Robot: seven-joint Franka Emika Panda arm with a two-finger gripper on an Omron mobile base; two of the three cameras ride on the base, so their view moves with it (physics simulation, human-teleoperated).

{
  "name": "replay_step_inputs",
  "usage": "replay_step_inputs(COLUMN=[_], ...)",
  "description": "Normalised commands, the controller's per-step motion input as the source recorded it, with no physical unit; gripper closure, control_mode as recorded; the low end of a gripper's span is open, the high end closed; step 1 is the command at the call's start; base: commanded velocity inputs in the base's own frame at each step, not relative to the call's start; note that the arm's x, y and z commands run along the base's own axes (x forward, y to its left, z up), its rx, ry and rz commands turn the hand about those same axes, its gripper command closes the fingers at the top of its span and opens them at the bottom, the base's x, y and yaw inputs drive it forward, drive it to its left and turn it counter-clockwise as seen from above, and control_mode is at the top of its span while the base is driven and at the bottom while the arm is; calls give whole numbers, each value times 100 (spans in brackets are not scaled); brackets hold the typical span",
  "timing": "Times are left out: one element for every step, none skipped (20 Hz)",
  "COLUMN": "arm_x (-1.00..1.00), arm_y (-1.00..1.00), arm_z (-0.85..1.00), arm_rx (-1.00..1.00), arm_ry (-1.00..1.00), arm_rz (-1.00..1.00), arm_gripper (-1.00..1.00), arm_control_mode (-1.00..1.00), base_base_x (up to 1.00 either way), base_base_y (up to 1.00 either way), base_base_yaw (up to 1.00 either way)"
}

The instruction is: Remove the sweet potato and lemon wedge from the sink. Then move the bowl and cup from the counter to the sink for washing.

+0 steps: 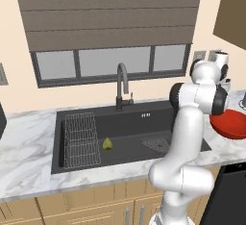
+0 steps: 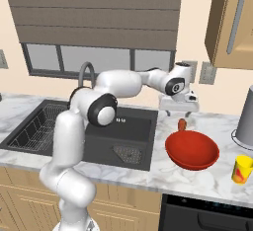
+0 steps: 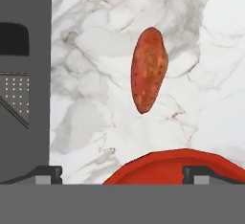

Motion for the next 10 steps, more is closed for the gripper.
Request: replay_step_inputs(arm_x=[-36,-36,-38,-39,-39,-39,-37,-36,-36,-36], arm_y=[33,32,32,32,33,33,36,36,37,37], arm_z=[4,4,5,5,5,4,3,2,2,3], arm_rx=[-8,-7,-6,-6,-6,-5,-5,-5,-5,-5], arm_ry=[0,0,0,0,0,0,0,0,0,0], arm_rz=[-3,-3,-3,-3,-3,-2,-2,-2,-1,-1], arm_gripper=[-100,-100,-100,-100,-100,-100,-100,-100,-100,-100], arm_control_mode=[-100,-100,-100,-100,-100,-100,-100,-100,-100,-100], base_base_x=[0,0,0,0,0,0,0,0,0,0], base_base_y=[0,0,0,0,0,0,0,0,0,0], base_base_yaw=[0,0,0,0,0,0,0,0,0,0])
